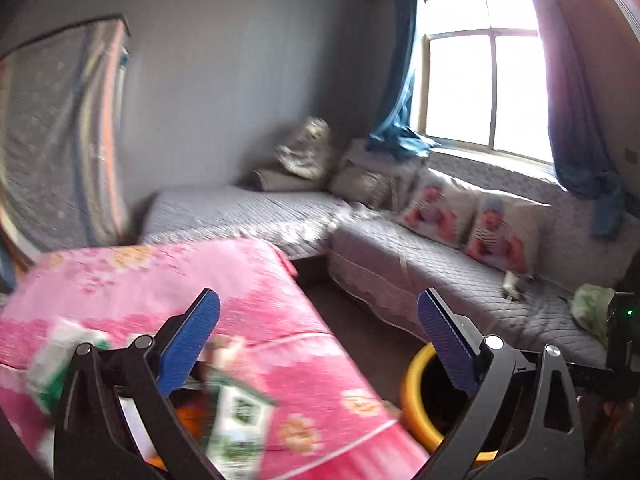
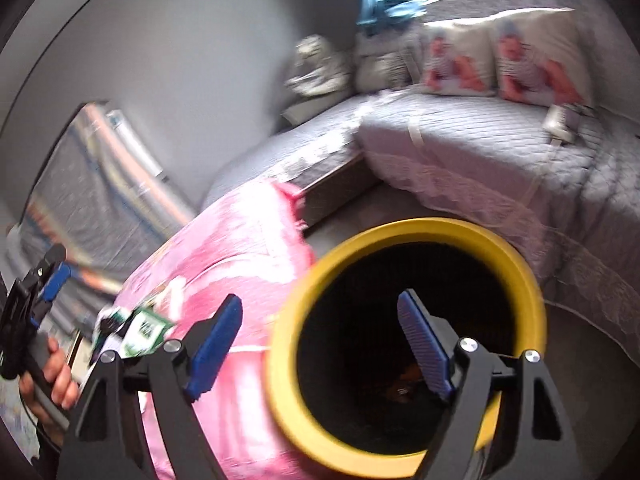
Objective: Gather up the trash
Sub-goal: 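Move the right tool back to the bed and grasp the white foam net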
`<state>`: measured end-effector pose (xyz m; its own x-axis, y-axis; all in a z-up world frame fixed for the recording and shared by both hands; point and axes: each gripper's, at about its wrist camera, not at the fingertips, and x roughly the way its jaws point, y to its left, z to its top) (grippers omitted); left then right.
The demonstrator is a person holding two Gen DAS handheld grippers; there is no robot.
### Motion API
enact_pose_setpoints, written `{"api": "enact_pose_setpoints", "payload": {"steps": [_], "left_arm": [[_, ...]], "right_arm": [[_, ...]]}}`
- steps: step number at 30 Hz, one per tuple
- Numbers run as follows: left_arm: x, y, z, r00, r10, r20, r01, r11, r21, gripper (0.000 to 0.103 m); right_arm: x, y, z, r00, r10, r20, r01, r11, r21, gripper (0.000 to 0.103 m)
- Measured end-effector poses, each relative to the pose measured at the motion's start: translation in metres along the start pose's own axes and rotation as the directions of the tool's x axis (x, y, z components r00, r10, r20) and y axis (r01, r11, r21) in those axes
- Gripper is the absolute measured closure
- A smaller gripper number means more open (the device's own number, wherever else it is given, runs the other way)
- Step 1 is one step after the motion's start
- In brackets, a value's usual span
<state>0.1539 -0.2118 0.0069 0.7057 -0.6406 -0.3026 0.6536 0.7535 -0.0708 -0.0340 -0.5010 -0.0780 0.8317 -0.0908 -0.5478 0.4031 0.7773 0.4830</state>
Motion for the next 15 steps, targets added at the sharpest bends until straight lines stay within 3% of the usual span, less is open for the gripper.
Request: {"api": "enact_pose_setpoints", "payload": {"steps": [4, 7, 11, 15], "left_arm": [[-0.061, 0.071, -0.008, 0.991, 0.118, 0.062, -0.118, 0.993, 0.002, 0.008], [-0.099, 0.119, -0.025, 0.979, 0.195, 0.065, -0.196, 0.981, 0.006, 0.008], [-0.134, 0.167, -0.062, 0.97, 0.242, -0.001, -0.241, 0.97, 0.029, 0.008], [-0.146, 0.186, -0.104, 0.958, 0.266, -0.107, -0.263, 0.964, 0.037, 0.008]], "right_arm": [[0.016, 0.049, -0.007, 0.993, 0.089, -0.073, -0.094, 0.992, -0.08, 0.025], [0.03, 0.088, -0.013, 0.979, 0.154, -0.135, -0.172, 0.975, -0.139, 0.024], [0.044, 0.124, -0.021, 0.962, 0.197, -0.187, -0.23, 0.956, -0.18, 0.022], [0.058, 0.153, -0.035, 0.947, 0.218, -0.236, -0.267, 0.942, -0.203, 0.022]]}}
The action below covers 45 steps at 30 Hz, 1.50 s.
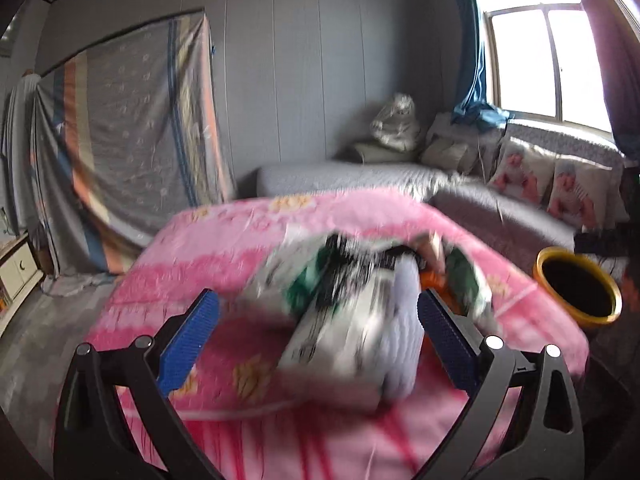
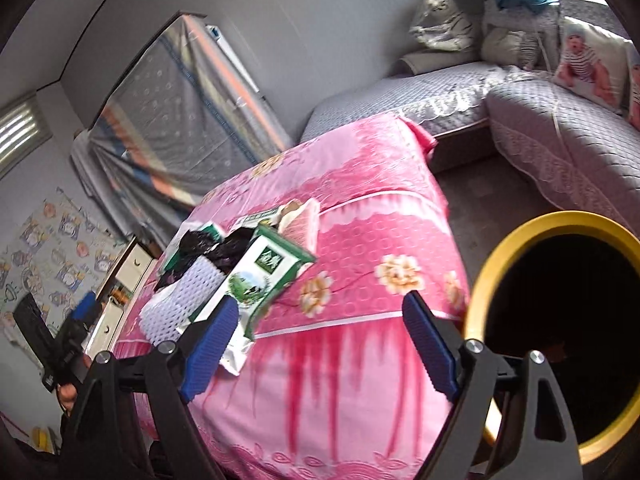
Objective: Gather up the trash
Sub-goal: 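Move the right tool back to the bed and grasp the white foam net, then lift the foam net with right tool while left tool grasps the milk carton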
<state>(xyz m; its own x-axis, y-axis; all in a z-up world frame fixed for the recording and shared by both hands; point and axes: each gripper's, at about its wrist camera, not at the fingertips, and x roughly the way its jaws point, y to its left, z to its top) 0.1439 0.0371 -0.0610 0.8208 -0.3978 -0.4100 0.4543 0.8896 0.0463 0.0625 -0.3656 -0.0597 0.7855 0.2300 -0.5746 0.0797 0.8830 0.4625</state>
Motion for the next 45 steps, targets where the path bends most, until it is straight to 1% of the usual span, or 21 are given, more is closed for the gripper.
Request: {"api": "enact_pose_setpoints", "payload": {"steps": [1, 3, 6, 7, 9, 11, 13, 14, 15, 18, 21, 25, 27, 29, 30, 32, 36, 38, 42, 44, 45], "left_arm": [[-0.001, 0.003, -0.011, 1.0, -0.005, -0.025, 0.005, 1.0, -0.001, 0.008], [-0.005, 0.001, -0.024, 0.999, -0.009, -0.038, 0.008, 1.0, -0.008, 0.008], [-0.014, 0.002, -0.032, 1.0, -0.023, -0.021, 0.022, 0.999, -0.045, 0.008], [-0.015, 0.002, -0.032, 1.0, -0.019, -0.012, 0.018, 0.998, -0.058, 0.008], [-0.017, 0.009, -0.033, 1.0, -0.011, -0.004, 0.011, 0.996, -0.088, 0.008], [-0.018, 0.014, -0.034, 1.0, -0.008, -0.005, 0.007, 0.994, -0.11, 0.008], [-0.018, 0.015, -0.035, 1.0, -0.01, -0.003, 0.009, 0.992, -0.125, 0.008], [-0.02, 0.016, -0.035, 1.0, -0.009, 0.0, 0.009, 0.992, -0.127, 0.008], [-0.021, 0.016, -0.035, 1.0, -0.006, 0.002, 0.007, 0.992, -0.126, 0.008], [-0.026, 0.018, -0.039, 1.0, 0.01, 0.012, -0.009, 0.993, -0.116, 0.008], [-0.032, 0.021, -0.042, 1.0, 0.018, 0.021, -0.016, 0.993, -0.116, 0.008], [-0.034, 0.028, -0.045, 0.999, 0.023, 0.023, -0.019, 0.99, -0.137, 0.008], [-0.034, 0.03, -0.046, 1.0, 0.022, 0.022, -0.019, 0.989, -0.145, 0.008], [-0.034, 0.031, -0.046, 0.999, 0.023, 0.025, -0.019, 0.989, -0.149, 0.008], [-0.034, 0.031, -0.045, 0.999, 0.023, 0.025, -0.019, 0.989, -0.149, 0.008], [-0.034, 0.031, -0.045, 0.999, 0.027, 0.023, -0.023, 0.989, -0.145, 0.008], [-0.032, 0.03, -0.044, 0.999, 0.027, 0.019, -0.023, 0.988, -0.15, 0.008], [-0.031, 0.029, -0.042, 1.0, 0.025, 0.017, -0.022, 0.988, -0.151, 0.008], [-0.031, 0.026, -0.041, 1.0, 0.022, 0.015, -0.019, 0.988, -0.151, 0.008], [-0.031, 0.023, -0.039, 1.0, 0.025, 0.015, -0.023, 0.989, -0.147, 0.008], [-0.031, 0.023, -0.038, 1.0, 0.028, 0.014, -0.025, 0.989, -0.145, 0.008]], "right_arm": [[0.004, 0.007, -0.002, 1.0, 0.005, -0.008, -0.005, 1.0, -0.009, 0.022], [0.015, 0.025, -0.004, 0.999, 0.02, -0.031, -0.022, 0.999, -0.046, 0.022], [0.027, 0.064, -0.009, 0.993, 0.081, -0.085, -0.091, 0.988, -0.128, 0.022], [0.031, 0.077, -0.01, 0.988, 0.112, -0.107, -0.128, 0.98, -0.153, 0.022], [0.043, 0.114, -0.01, 0.967, 0.188, -0.173, -0.223, 0.953, -0.208, 0.022], [0.055, 0.143, -0.011, 0.944, 0.233, -0.235, -0.284, 0.934, -0.218, 0.022], [0.076, 0.167, -0.011, 0.91, 0.268, -0.317, -0.336, 0.925, -0.18, 0.022], [0.087, 0.176, -0.01, 0.896, 0.277, -0.347, -0.348, 0.923, -0.163, 0.023], [0.095, 0.183, -0.011, 0.886, 0.281, -0.368, -0.356, 0.922, -0.153, 0.023], [0.12, 0.196, -0.013, 0.854, 0.297, -0.427, -0.37, 0.924, -0.096, 0.03], [0.141, 0.194, -0.012, 0.828, 0.32, -0.46, -0.365, 0.931, -0.008, 0.031], [0.165, 0.183, -0.018, 0.783, 0.362, -0.506, -0.351, 0.928, 0.122, 0.031], [0.171, 0.181, -0.019, 0.77, 0.384, -0.509, -0.353, 0.922, 0.16, 0.031], [0.178, 0.18, -0.019, 0.767, 0.38, -0.517, -0.344, 0.924, 0.168, 0.031], [0.181, 0.18, -0.019, 0.765, 0.377, -0.522, -0.34, 0.925, 0.17, 0.033], [0.185, 0.182, -0.02, 0.757, 0.372, -0.537, -0.341, 0.926, 0.161, 0.049], [0.187, 0.178, -0.018, 0.762, 0.354, -0.542, -0.333, 0.932, 0.141, 0.056], [0.19, 0.176, -0.019, 0.762, 0.351, -0.543, -0.328, 0.934, 0.143, 0.062], [0.193, 0.179, -0.019, 0.771, 0.335, -0.542, -0.329, 0.938, 0.11, 0.071], [0.193, 0.18, -0.02, 0.772, 0.336, -0.54, -0.339, 0.936, 0.097, 0.082], [0.193, 0.18, -0.021, 0.771, 0.337, -0.54, -0.343, 0.935, 0.094, 0.085]]}}
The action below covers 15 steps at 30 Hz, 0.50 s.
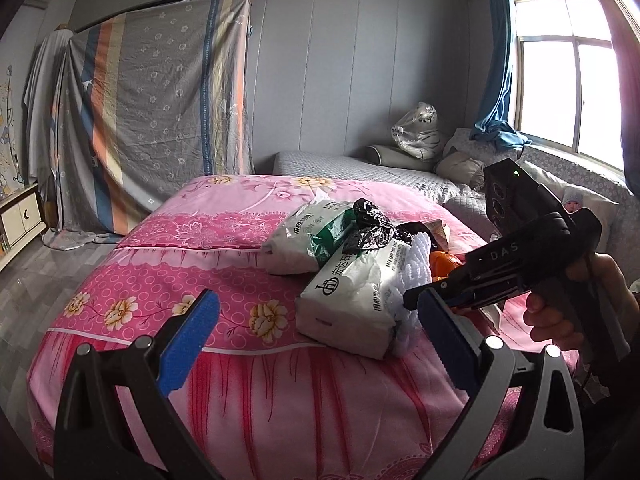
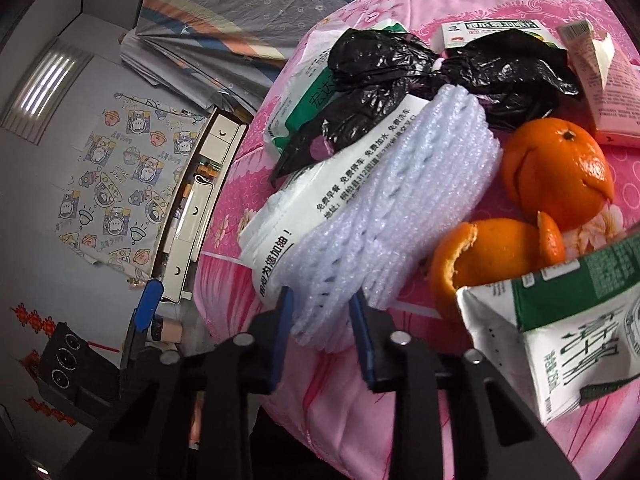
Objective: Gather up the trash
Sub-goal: 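Lift the foam net with right tool while left tool grasps the milk carton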
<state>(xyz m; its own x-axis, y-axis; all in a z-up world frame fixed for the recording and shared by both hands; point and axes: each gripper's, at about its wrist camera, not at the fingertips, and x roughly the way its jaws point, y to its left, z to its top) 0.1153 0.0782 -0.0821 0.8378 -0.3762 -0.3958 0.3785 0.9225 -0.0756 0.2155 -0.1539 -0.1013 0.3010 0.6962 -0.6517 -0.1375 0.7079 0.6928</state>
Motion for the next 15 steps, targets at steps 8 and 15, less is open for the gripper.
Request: {"api": "enact_pose_setpoints", "payload": {"steps": [8, 15], "left_arm": [[-0.006, -0.013, 0.006, 1.0, -0.002, 0.009, 0.001, 0.999, 0.047, 0.008], [0.009, -0.045, 0.013, 0.992, -0.117, -0.042, 0.12, 0.987, 0.103, 0.008]], "right_arm": [[-0.043, 0.004, -0.024, 0.998, 0.039, 0.057, -0.035, 0.997, -0.072, 0.092], [-0.146, -0.011, -0.058, 0.951, 0.101, 0.292, -0.069, 0.991, -0.117, 0.092]]}}
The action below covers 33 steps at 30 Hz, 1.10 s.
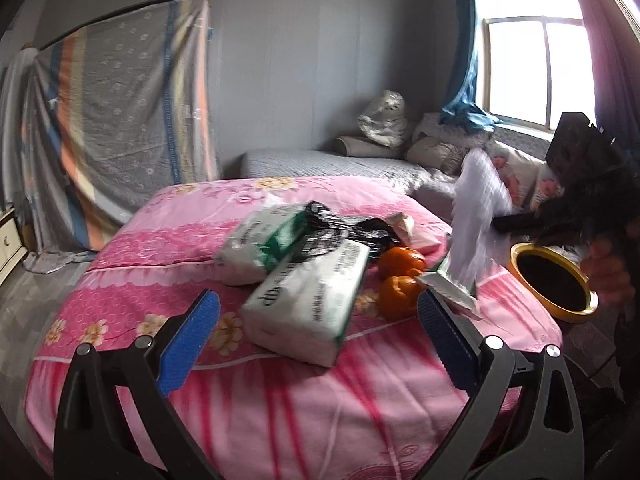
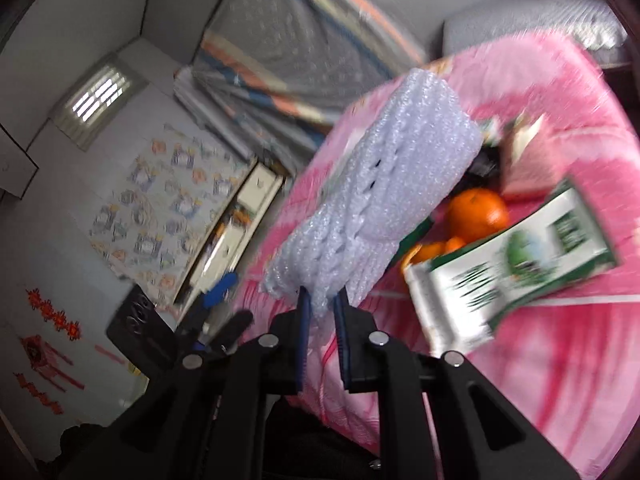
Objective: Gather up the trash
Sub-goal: 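Lift the foam net with right tool while left tool grasps the milk carton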
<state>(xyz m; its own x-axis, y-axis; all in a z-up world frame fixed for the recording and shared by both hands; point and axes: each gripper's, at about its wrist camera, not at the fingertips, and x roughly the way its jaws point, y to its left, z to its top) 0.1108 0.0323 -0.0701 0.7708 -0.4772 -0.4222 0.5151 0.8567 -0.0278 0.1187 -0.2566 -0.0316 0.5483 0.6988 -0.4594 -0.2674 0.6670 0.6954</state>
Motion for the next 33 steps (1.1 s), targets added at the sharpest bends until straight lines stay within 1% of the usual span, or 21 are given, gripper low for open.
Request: {"api": "enact_pose_setpoints", "payload": {"steps": [2, 4, 6, 9, 12, 13, 15, 16, 17, 19, 20, 21, 22, 23, 25, 26, 28, 30, 31, 32, 33], "left_arm": [[0.01, -0.014, 0.004, 0.999, -0.037, -0.017, 0.038, 0.999, 0.038, 0.008], [0.023, -0.028, 0.007, 0.996, -0.082, -0.042, 0.085, 0.994, 0.073, 0.008], [0.039, -0.044, 0.011, 0.989, -0.128, -0.073, 0.135, 0.987, 0.091, 0.008], [0.059, -0.064, 0.018, 0.973, -0.196, -0.122, 0.209, 0.972, 0.105, 0.008], [0.083, -0.092, 0.028, 0.947, -0.266, -0.182, 0.297, 0.939, 0.173, 0.008], [0.094, -0.104, 0.031, 0.934, -0.285, -0.217, 0.329, 0.921, 0.207, 0.008], [0.115, -0.12, 0.037, 0.911, -0.301, -0.282, 0.374, 0.892, 0.253, 0.008], [0.128, -0.13, 0.04, 0.889, -0.319, -0.33, 0.415, 0.865, 0.281, 0.008], [0.136, -0.136, 0.042, 0.874, -0.324, -0.362, 0.44, 0.845, 0.303, 0.008], [0.156, -0.151, 0.043, 0.858, -0.296, -0.42, 0.456, 0.814, 0.36, 0.008], [0.163, -0.155, 0.042, 0.853, -0.282, -0.439, 0.46, 0.804, 0.377, 0.008], [0.17, -0.158, 0.043, 0.849, -0.27, -0.455, 0.46, 0.801, 0.384, 0.009], [0.18, -0.161, 0.044, 0.833, -0.267, -0.484, 0.474, 0.796, 0.377, 0.009], [0.186, -0.163, 0.044, 0.82, -0.268, -0.505, 0.485, 0.793, 0.368, 0.009], [0.2, -0.166, 0.043, 0.801, -0.258, -0.54, 0.494, 0.795, 0.353, 0.009], [0.206, -0.167, 0.042, 0.794, -0.252, -0.553, 0.496, 0.796, 0.348, 0.009], [0.215, -0.17, 0.041, 0.786, -0.24, -0.57, 0.493, 0.799, 0.343, 0.01], [0.222, -0.172, 0.039, 0.771, -0.238, -0.591, 0.501, 0.799, 0.332, 0.015], [0.227, -0.173, 0.038, 0.762, -0.23, -0.606, 0.502, 0.8, 0.328, 0.021], [0.23, -0.175, 0.036, 0.758, -0.221, -0.614, 0.5, 0.801, 0.33, 0.026], [0.233, -0.176, 0.035, 0.756, -0.213, -0.619, 0.498, 0.8, 0.334, 0.027]], "right_arm": [[-0.036, -0.01, 0.001, 0.996, -0.019, 0.092, 0.018, 1.0, 0.011, 0.092], [-0.071, -0.023, -0.002, 0.983, -0.05, 0.175, 0.045, 0.998, 0.032, 0.092], [-0.096, -0.035, -0.008, 0.97, -0.082, 0.229, 0.069, 0.996, 0.064, 0.092], [-0.119, -0.054, -0.017, 0.955, -0.121, 0.271, 0.095, 0.99, 0.106, 0.092], [-0.13, -0.065, -0.024, 0.945, -0.138, 0.297, 0.102, 0.986, 0.134, 0.092], [-0.134, -0.069, -0.025, 0.942, -0.14, 0.304, 0.102, 0.985, 0.14, 0.092], [-0.143, -0.074, -0.028, 0.935, -0.144, 0.323, 0.098, 0.983, 0.155, 0.092], [-0.145, -0.076, -0.03, 0.933, -0.146, 0.329, 0.096, 0.982, 0.161, 0.092], [-0.148, -0.079, -0.033, 0.931, -0.143, 0.335, 0.092, 0.982, 0.164, 0.092], [-0.151, -0.083, -0.033, 0.93, -0.142, 0.339, 0.089, 0.982, 0.169, 0.091], [-0.151, -0.086, -0.035, 0.931, -0.139, 0.339, 0.084, 0.982, 0.172, 0.091], [-0.152, -0.09, -0.035, 0.931, -0.137, 0.338, 0.08, 0.981, 0.177, 0.091], [-0.154, -0.093, -0.038, 0.932, -0.135, 0.336, 0.076, 0.98, 0.182, 0.091], [-0.158, -0.09, -0.04, 0.932, -0.134, 0.336, 0.074, 0.98, 0.185, 0.091], [-0.159, -0.09, -0.041, 0.932, -0.133, 0.336, 0.069, 0.978, 0.197, 0.091], [-0.16, -0.093, -0.042, 0.933, -0.129, 0.335, 0.063, 0.977, 0.202, 0.091], [-0.162, -0.095, -0.044, 0.932, -0.13, 0.338, 0.061, 0.976, 0.207, 0.091], [-0.165, -0.096, -0.046, 0.931, -0.128, 0.343, 0.057, 0.976, 0.212, 0.091], [-0.167, -0.096, -0.047, 0.93, -0.129, 0.345, 0.055, 0.975, 0.215, 0.091], [-0.168, -0.097, -0.048, 0.928, -0.13, 0.348, 0.055, 0.974, 0.218, 0.091], [-0.169, -0.098, -0.048, 0.927, -0.131, 0.351, 0.054, 0.974, 0.222, 0.091]]}}
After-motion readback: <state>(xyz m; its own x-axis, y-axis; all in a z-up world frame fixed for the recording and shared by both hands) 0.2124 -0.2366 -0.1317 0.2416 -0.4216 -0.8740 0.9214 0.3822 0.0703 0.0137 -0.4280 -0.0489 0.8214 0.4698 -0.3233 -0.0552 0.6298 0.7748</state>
